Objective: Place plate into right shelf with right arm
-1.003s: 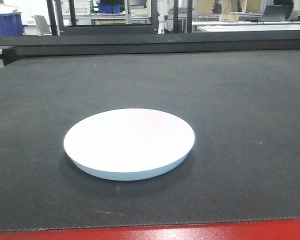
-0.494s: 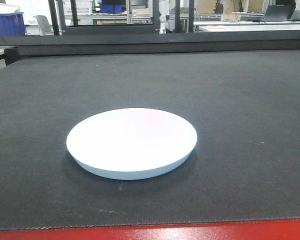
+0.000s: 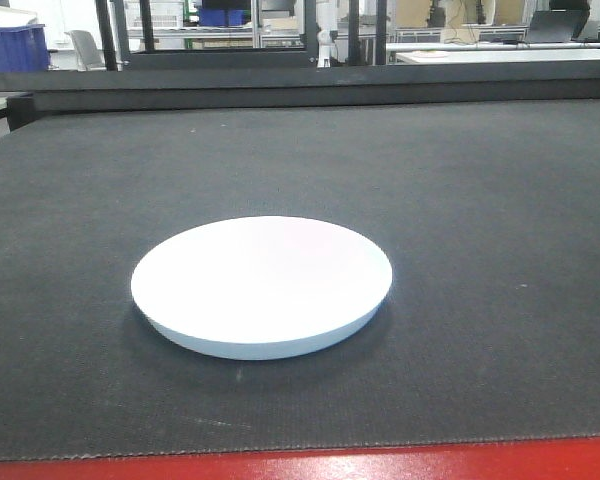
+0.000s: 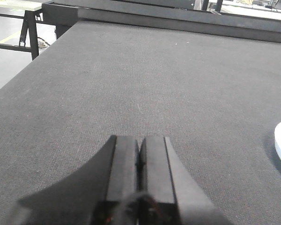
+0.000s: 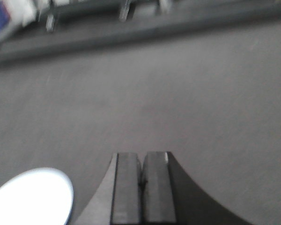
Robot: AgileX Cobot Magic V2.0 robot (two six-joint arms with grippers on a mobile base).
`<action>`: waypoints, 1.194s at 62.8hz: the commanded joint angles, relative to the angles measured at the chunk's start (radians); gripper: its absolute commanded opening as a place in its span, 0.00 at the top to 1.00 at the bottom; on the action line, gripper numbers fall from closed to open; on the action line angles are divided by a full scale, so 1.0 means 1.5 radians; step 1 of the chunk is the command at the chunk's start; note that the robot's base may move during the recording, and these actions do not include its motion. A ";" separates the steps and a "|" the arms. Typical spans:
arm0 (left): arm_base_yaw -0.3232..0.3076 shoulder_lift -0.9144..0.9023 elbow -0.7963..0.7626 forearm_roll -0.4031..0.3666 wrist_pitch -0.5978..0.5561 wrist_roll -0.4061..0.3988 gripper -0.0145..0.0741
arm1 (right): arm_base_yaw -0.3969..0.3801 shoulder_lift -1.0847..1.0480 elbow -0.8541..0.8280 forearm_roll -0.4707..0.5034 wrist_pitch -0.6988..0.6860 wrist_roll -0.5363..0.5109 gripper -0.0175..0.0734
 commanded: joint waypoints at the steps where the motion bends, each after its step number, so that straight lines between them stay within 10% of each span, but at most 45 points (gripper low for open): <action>1: -0.004 -0.003 0.007 -0.002 -0.056 -0.004 0.89 | 0.002 0.080 -0.053 0.114 0.023 -0.078 0.74; 11: -0.004 -0.003 0.007 -0.002 -0.056 -0.004 0.89 | 0.056 0.218 -0.061 0.286 0.079 -0.207 0.74; 26: -0.004 -0.003 0.007 -0.002 -0.056 -0.004 0.89 | 0.204 0.410 -0.061 0.290 -0.015 -0.235 0.71; 40: -0.004 -0.003 0.007 -0.002 -0.056 -0.004 0.89 | 0.289 0.545 -0.061 0.290 -0.162 -0.252 0.11; 75: -0.004 -0.003 0.007 -0.002 -0.056 -0.004 0.89 | 0.292 0.698 -0.074 0.310 -0.207 -0.252 0.26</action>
